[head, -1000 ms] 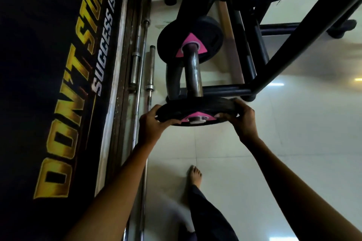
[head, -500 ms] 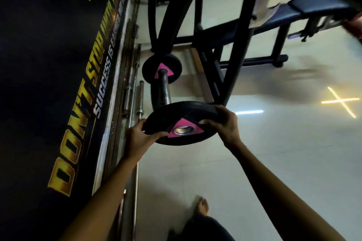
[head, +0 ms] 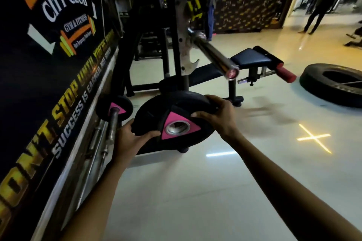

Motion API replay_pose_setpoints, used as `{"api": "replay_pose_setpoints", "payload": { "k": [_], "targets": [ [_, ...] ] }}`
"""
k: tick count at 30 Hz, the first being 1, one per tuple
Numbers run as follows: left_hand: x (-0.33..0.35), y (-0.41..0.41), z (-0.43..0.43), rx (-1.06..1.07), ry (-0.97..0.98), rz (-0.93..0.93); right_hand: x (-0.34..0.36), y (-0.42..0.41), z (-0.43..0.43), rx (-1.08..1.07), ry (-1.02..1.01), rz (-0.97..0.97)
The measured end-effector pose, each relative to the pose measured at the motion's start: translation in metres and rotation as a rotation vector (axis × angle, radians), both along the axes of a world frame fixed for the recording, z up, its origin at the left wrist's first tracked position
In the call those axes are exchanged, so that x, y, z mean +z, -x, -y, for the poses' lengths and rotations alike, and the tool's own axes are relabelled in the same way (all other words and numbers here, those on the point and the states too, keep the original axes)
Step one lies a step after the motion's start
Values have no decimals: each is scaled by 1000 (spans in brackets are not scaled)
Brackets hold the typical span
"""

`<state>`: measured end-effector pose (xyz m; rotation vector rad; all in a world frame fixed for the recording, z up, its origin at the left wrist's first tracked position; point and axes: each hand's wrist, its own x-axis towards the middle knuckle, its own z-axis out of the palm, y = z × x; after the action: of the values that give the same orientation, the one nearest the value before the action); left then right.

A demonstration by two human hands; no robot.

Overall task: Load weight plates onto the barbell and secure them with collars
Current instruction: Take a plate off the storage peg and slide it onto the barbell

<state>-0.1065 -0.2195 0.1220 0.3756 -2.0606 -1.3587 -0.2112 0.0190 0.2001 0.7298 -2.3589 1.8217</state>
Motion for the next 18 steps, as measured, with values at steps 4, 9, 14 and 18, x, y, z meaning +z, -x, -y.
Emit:
{"api": "replay_pose_setpoints", "payload": {
  "k": [4, 9, 14, 18],
  "targets": [
    [29, 35, -65, -45, 27, -28, 24, 28, -65, -9, 28, -27],
    [68, 79, -109, -58, 60, -26, 47, 70, -109, -10, 77, -63],
    [94, 127, -123, -57, 71, -32, 72, 123, -116, -15, 54, -122],
    [100, 159, -123, -57, 92, -16, 77, 153, -116, -14, 66, -91]
  ]
}}
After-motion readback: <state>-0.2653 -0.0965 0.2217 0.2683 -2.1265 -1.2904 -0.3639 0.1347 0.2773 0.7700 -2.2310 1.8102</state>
